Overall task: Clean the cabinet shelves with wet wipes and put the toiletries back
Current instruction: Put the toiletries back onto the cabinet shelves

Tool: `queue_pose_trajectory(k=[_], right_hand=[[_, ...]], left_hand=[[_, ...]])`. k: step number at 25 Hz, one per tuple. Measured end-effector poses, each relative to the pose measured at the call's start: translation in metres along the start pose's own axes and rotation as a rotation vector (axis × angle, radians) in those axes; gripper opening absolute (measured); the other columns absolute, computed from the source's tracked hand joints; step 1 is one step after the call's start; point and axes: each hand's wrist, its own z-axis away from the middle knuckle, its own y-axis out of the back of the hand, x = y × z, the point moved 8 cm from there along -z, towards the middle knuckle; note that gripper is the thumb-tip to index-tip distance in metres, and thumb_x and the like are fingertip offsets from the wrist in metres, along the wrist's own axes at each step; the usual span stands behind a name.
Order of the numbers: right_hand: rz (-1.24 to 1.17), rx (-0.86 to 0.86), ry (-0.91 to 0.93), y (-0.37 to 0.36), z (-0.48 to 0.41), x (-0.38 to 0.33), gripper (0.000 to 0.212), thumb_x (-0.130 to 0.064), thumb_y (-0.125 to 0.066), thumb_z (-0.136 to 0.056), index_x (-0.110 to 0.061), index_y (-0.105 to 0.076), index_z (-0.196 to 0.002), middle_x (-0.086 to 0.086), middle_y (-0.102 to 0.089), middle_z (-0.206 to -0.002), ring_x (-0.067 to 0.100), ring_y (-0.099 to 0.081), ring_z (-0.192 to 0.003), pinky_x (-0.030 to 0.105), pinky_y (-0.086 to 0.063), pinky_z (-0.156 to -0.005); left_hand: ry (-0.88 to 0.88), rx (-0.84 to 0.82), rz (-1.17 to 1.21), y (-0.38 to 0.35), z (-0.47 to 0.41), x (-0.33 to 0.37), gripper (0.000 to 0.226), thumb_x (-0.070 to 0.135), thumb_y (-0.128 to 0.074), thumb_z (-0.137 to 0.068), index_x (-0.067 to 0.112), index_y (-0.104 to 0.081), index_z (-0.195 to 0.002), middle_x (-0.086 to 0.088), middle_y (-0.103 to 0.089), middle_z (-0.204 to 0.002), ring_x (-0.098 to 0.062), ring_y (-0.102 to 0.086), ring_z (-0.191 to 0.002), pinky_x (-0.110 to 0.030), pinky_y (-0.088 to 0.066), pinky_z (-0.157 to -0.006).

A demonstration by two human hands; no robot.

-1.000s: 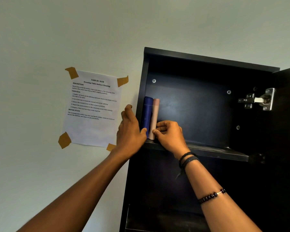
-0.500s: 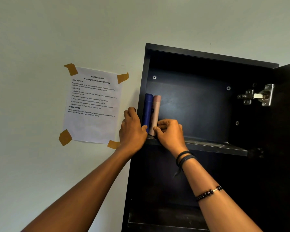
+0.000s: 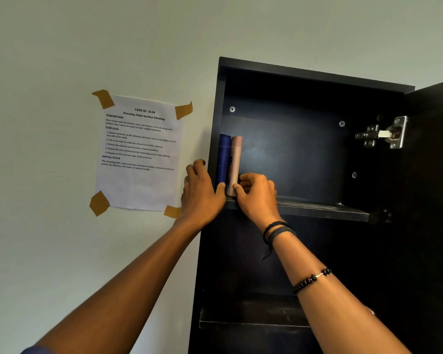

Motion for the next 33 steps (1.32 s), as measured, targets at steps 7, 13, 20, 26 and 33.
queue_pose_trajectory(k=[7, 13, 20, 26, 33], right_hand=[[0.067, 0.082, 0.184, 0.012, 0.045, -0.012, 0.040, -0.005, -0.046, -0.093, -0.014, -0.054, -0.131, 0.005, -0.052, -0.135, 0.021, -0.049, -0.126, 0.027, -0.041, -0.099], [0.109, 0.117, 0.212, 0.005, 0.122, -0.005, 0.044, -0.007, -0.047, -0.095, -0.015, -0.048, -0.138, 0.009, -0.041, -0.146, 0.023, -0.039, -0.136, 0.036, -0.041, -0.108], [0.135, 0.040, 0.009, -0.025, 0.243, 0.046, 0.045, -0.015, -0.046, -0.098, -0.017, -0.040, -0.143, 0.007, -0.037, -0.149, 0.018, -0.037, -0.137, 0.030, -0.039, -0.110], [0.201, -0.096, -0.292, -0.061, 0.372, 0.133, 0.047, -0.022, -0.044, -0.099, -0.028, -0.032, -0.144, -0.002, -0.024, -0.155, 0.013, -0.031, -0.141, 0.043, -0.043, -0.105], [0.246, -0.240, -0.557, -0.079, 0.469, 0.219, 0.048, -0.023, -0.044, -0.099, -0.020, -0.033, -0.146, 0.000, -0.026, -0.156, 0.018, -0.035, -0.139, 0.029, -0.042, -0.107]], left_hand=[[-0.240, 0.071, 0.155, 0.012, 0.048, 0.010, 0.060, 0.018, -0.049, -0.095, 0.006, -0.021, -0.146, -0.012, -0.024, -0.151, -0.025, -0.026, -0.139, -0.038, -0.026, -0.115], [-0.366, -0.052, 0.164, 0.005, 0.123, -0.001, 0.057, 0.016, -0.037, -0.098, 0.009, -0.016, -0.150, -0.007, -0.016, -0.158, -0.018, -0.011, -0.146, -0.041, -0.017, -0.119], [-0.260, -0.297, 0.158, -0.026, 0.232, -0.058, 0.057, 0.008, -0.036, -0.100, 0.013, -0.011, -0.151, -0.003, -0.008, -0.160, -0.015, 0.001, -0.148, -0.049, -0.015, -0.118], [-0.124, -0.552, 0.222, -0.072, 0.350, -0.112, 0.058, 0.004, -0.035, -0.100, 0.014, -0.011, -0.151, -0.002, -0.008, -0.160, -0.014, 0.001, -0.148, -0.050, -0.016, -0.118], [0.041, -0.835, 0.223, -0.133, 0.469, -0.153, 0.062, 0.003, -0.035, -0.098, 0.019, -0.008, -0.152, 0.005, -0.003, -0.160, -0.010, 0.004, -0.147, -0.047, -0.013, -0.120]])
